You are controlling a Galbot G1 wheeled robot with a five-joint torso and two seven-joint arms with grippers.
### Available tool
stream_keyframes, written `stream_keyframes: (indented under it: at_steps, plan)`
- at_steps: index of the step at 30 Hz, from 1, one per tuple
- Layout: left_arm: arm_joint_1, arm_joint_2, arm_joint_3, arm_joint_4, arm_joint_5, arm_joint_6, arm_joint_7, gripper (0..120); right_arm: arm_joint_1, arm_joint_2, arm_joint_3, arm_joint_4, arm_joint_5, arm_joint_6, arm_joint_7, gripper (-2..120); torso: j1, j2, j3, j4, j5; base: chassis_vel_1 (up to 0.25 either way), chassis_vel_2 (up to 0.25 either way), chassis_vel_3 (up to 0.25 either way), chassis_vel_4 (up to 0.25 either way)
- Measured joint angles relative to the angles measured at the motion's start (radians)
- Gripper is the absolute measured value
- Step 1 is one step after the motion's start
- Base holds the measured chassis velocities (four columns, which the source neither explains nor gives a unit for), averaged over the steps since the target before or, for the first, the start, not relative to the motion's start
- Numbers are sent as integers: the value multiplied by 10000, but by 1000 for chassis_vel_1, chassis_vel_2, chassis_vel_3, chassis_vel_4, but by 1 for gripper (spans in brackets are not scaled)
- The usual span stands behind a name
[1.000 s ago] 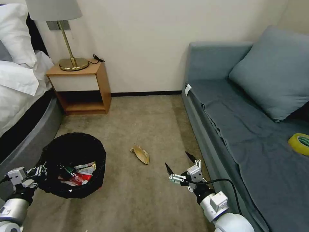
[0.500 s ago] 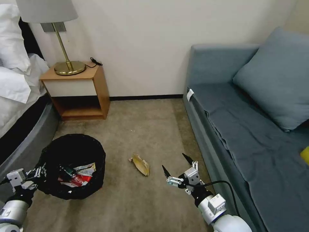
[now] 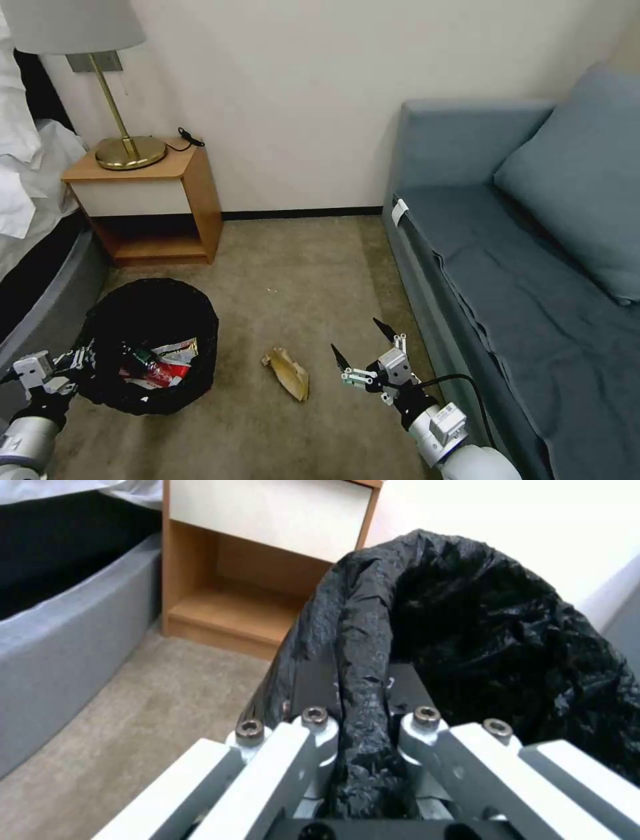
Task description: Pick up the trash bin, then pick up the garbage on the floor and place it into the trash bin.
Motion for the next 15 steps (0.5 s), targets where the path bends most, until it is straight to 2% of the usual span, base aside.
stream_keyframes:
  at_steps: [8,12,15]
  plan:
    - [37,20,-139,-55,52,-2,68,6,496,-333,-726,-475,-209,621,-241,100,1,-2,2,0,4,-133,148,151,-129]
    - [172,-64,-284,-60,346,-38,194,6,1273,-776,-1598,-849,-9,491,-441,100,0,-1,0,0,1,-7,9,17,-6]
    - [353,-171,-464,-71,419,-124,296,6,2178,-1262,-2785,-1173,441,-31,-537,100,0,-1,0,1,-1,0,0,0,0]
